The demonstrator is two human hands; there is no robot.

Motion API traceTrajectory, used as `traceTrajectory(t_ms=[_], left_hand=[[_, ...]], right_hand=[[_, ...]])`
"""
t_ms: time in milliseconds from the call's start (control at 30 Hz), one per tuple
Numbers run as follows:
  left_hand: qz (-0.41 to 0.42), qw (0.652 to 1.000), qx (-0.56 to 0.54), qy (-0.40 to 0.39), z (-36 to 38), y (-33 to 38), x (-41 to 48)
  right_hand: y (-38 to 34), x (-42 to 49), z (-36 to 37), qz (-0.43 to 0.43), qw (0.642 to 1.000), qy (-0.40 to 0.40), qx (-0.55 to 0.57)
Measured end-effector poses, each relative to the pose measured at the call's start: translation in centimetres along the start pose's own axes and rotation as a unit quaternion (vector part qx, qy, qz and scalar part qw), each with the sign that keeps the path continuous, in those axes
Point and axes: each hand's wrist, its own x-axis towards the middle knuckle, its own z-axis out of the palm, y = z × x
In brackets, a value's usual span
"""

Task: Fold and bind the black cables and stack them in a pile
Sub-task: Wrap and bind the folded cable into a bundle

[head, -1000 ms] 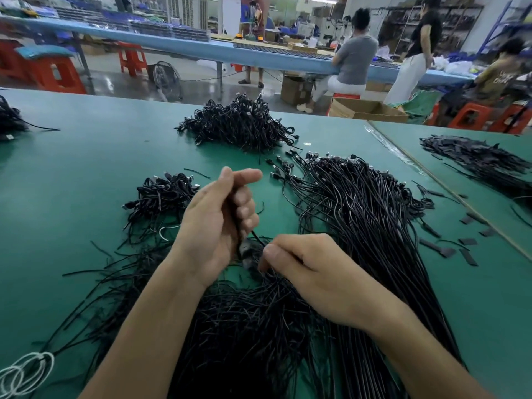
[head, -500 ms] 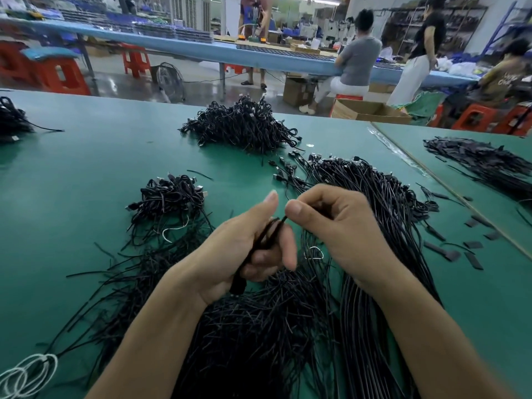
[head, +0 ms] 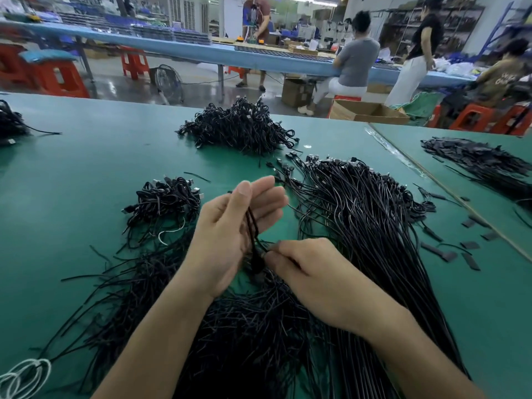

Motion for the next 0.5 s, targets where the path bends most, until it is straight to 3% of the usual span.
traceTrajectory(t_ms=[67, 100, 167, 267, 367, 500], left_hand=[[0.062, 0.979, 0.193, 0.028, 0.1, -0.3, -0.2], [0.065, 0.961, 0.269, 0.004, 0.3, -0.4, -0.3], [0.011, 0.947, 0.316, -0.05, 0.8, -0.2, -0.7], [-0.109, 0.961, 0.23, -0.111, 1.4, 0.8, -1.3], [-0.205, 0.94, 0.21, -0.173, 0.7, 1.8, -1.6], [-0.217, 0.957, 0.043, -0.186, 0.3, 2.6, -1.4]], right_hand=[[-0.4, -0.2, -1.1, -0.005, 1.0, 0.014, -0.018], [-0.5, -0.1, -1.7, -0.012, 0.999, 0.033, -0.012], [-0.5, 0.2, -3.0, -0.032, 0.995, 0.089, 0.013], [-0.2, 0.7, -4.2, -0.051, 0.985, 0.15, 0.073], [0.0, 1.1, -4.0, -0.071, 0.963, 0.189, 0.178], [-0.2, 1.7, -2.4, -0.029, 0.947, 0.186, 0.261]])
